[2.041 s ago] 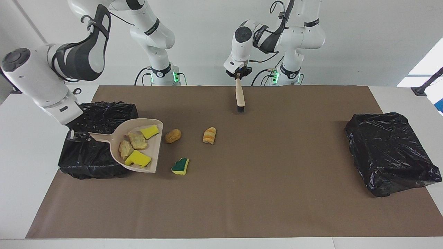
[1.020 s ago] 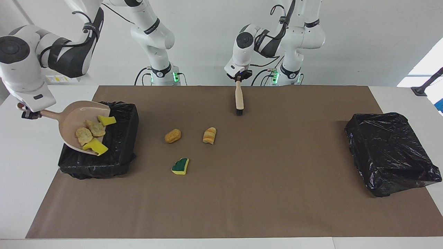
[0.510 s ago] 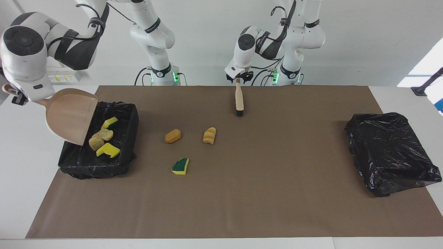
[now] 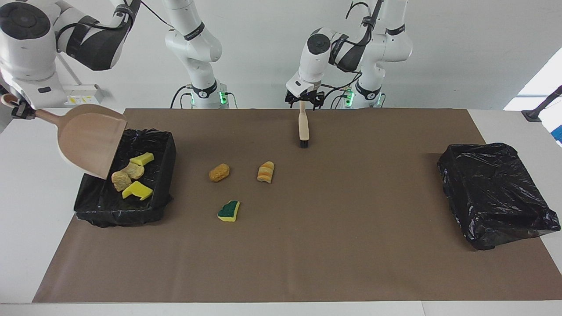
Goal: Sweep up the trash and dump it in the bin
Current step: 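Tip the dustpan into the bin with the right gripper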
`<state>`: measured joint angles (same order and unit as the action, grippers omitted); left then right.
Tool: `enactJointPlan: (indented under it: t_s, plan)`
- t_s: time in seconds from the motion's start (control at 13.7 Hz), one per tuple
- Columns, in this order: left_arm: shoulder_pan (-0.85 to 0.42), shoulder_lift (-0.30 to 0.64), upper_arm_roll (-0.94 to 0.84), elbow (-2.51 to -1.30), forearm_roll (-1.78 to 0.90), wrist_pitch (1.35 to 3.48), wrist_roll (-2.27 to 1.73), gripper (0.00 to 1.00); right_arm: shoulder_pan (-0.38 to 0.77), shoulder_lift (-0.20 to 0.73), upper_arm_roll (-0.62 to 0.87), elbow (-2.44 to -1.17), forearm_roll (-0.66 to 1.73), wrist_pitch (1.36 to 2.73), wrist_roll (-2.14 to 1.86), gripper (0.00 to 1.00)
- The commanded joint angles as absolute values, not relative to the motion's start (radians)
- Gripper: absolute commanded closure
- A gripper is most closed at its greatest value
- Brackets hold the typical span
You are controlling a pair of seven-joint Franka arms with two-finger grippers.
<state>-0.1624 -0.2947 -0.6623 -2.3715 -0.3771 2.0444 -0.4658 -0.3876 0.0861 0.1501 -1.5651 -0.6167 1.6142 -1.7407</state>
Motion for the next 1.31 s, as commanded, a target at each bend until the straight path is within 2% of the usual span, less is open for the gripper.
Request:
enactJointPlan:
  t_s: [0.0,0.29,0.58,0.95,1.24]
  plan:
    - [-0.163,-0.290,-0.537,-2.252,-0.270,1.927,-0.408,0.00,-0.390,0.025,0.160,-1.657,-0.505,1.628,-1.649,1.00]
    - [-0.181,-0.291,-0.332,-2.125,-0.129,1.775,-0.217,0.00,-0.338,0.023,0.166,-1.676,-0.319,1.629,-1.449,1.00]
    - [-0.167,-0.281,-0.149,-1.967,-0.081,1.692,-0.040,0.00,-0.197,0.047,0.166,-1.695,-0.215,1.632,-1.089,1.00]
    - [-0.140,-0.108,-0.072,-1.585,-0.020,1.461,0.071,0.00,-0.034,0.156,0.166,-1.697,-0.133,1.781,-0.631,1.00]
    - [-0.101,-0.045,-0.072,-1.465,-0.023,1.384,0.072,0.00,0.076,0.230,0.166,-1.694,-0.133,1.923,-0.346,1.00]
